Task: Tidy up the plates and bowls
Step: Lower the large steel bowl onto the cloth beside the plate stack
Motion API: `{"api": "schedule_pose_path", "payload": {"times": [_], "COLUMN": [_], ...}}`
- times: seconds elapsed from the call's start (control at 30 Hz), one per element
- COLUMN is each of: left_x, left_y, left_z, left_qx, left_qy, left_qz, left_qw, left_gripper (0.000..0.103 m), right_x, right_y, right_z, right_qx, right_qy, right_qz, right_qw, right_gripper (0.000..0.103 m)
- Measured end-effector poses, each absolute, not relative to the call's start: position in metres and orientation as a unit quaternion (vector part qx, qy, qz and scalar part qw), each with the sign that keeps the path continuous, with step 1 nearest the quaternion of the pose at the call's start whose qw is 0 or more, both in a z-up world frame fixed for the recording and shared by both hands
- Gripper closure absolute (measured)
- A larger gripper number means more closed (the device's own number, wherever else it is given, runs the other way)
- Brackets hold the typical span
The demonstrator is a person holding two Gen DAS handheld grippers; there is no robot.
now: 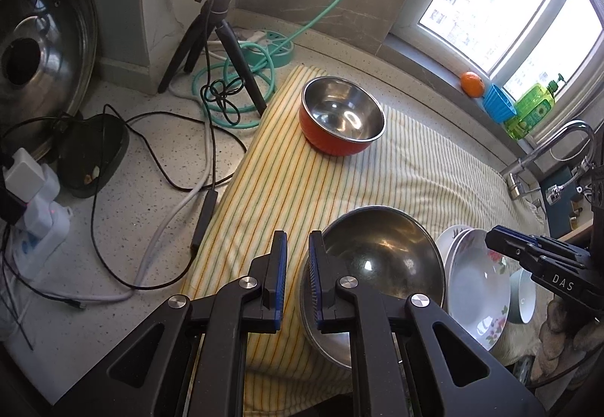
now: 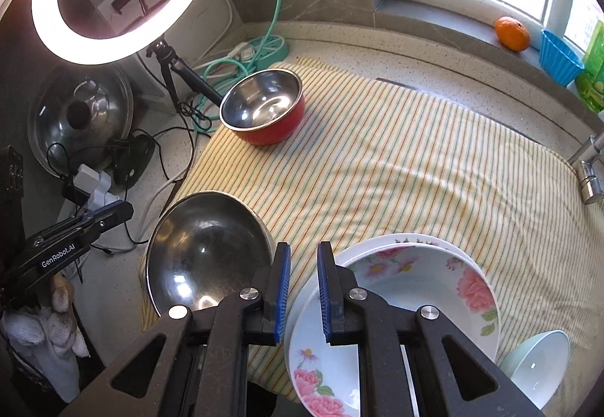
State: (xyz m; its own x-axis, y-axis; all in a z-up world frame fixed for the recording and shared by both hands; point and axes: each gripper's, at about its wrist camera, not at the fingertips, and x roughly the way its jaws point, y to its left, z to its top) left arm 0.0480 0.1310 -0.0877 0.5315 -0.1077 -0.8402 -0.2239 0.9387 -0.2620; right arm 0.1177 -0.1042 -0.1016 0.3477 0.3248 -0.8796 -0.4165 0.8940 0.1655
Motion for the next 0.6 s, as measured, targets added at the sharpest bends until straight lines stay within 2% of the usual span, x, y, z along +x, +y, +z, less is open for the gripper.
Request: {"api": "schedule_pose_path", "payload": {"times": [0.4,0.6], "left_x": [0.060,0.071], "left_y": [0.100,0.064], "left_z": [-0.071,-0.063], "left_qx": [-0.171,-0.159], "left_qy": [0.476,0.477], "left_qz": [-0.020,-0.069], "left_qw": [0.862,0.862], "left_gripper": [0.093,0.093], "right_x": [0.097,0.080], "right_y": [-0.190,-0.253], "right_z": [-0.067,-0.054], "right_qx": [0.045,0.089], "right_qy": [0.465,0.457], "right_qz": [0.170,0.106], "right_qw": [0.868,0.878], "right_gripper": [0.090,0.085]}}
